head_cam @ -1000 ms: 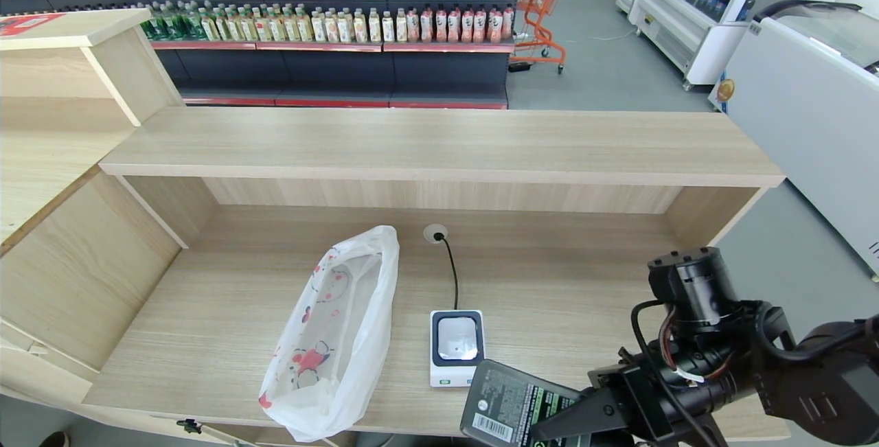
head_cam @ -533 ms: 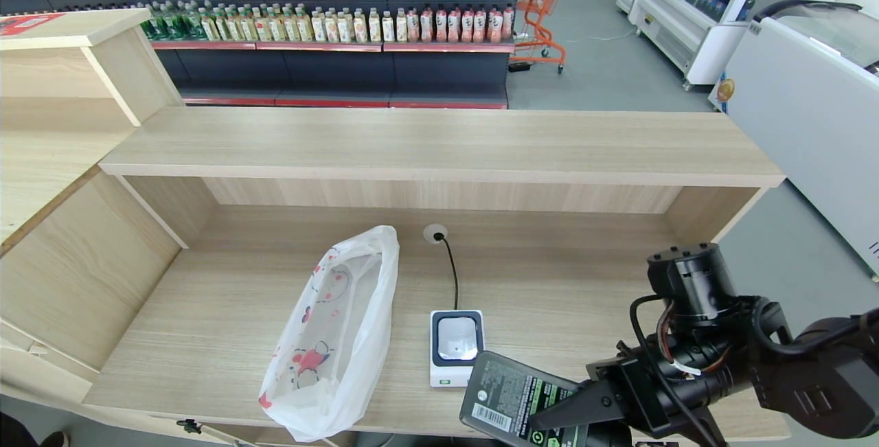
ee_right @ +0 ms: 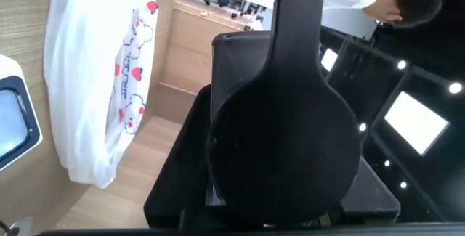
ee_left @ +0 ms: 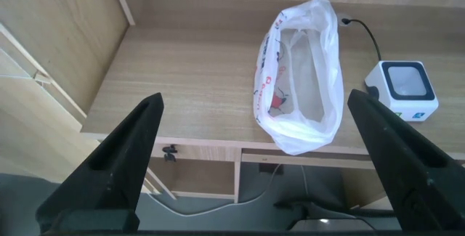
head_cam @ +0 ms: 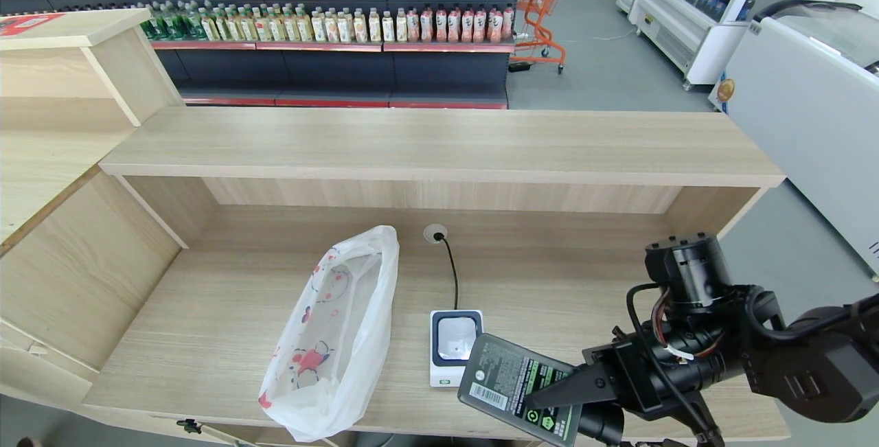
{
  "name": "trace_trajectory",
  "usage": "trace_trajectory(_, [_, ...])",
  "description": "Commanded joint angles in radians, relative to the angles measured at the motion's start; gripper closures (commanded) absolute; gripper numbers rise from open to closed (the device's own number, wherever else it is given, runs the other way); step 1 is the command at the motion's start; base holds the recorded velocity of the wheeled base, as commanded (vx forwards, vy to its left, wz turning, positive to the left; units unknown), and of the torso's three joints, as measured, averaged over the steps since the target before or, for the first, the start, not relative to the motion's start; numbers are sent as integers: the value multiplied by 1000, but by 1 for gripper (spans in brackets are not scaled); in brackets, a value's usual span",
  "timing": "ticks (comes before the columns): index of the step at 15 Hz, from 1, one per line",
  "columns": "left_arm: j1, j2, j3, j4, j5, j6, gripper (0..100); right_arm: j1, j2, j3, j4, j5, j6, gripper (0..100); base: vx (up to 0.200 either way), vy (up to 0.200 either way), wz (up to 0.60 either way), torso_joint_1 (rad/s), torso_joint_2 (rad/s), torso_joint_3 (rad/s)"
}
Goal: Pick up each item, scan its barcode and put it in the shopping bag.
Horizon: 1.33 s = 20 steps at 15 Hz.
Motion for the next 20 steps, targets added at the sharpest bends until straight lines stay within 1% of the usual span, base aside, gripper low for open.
trace_trajectory(1, [0,0,0,-1,0,0,0,0,4,-4,0,0,-13,100,0,0,0,0,0,0])
trace_trajectory(8, [0,0,0,0,0,0,0,2,-6,-1,5,0,-10,100,0,0,0,0,0,0])
trace_trajectory(9, [0,0,0,0,0,0,0,5,-10,-3,8,-1,-1,100,0,0,0,0,0,0])
trace_trajectory(10, [0,0,0,-1,0,0,0,10,-19,-7,6,-1,54,100,0,0,0,0,0,0])
trace_trajectory(11, [0,0,0,-1,0,0,0,10,-36,-12,8,-6,148,100,0,0,0,0,0,0])
trace_trajectory(12, [0,0,0,-1,0,0,0,10,-68,-15,6,-10,274,100,0,0,0,0,0,0])
trace_trajectory(13, [1,0,0,-1,0,0,0,3,-114,-13,6,-43,401,100,0,0,0,0,0,0])
trace_trajectory(14, [0,0,0,-1,0,0,0,-13,-210,-9,9,-67,539,100,0,0,0,0,0,0])
trace_trajectory(16, [0,0,0,0,0,0,0,-208,-332,82,31,-70,875,100,0,0,0,0,0,0])
trace_trajectory(17, [0,0,0,-1,0,0,0,-303,-414,129,57,-69,1156,100,0,0,0,0,0,0])
trace_trajectory(18, [0,0,0,-1,0,0,0,-382,-457,135,58,-70,1346,100,0,0,0,0,0,0])
trace_trajectory(19, [0,0,0,0,0,0,0,-421,-477,137,58,-70,1465,100,0,0,0,0,0,0])
trace_trajectory(20, [0,0,0,-1,0,0,0,-466,-507,151,58,-75,1760,100,0,0,0,0,0,0])
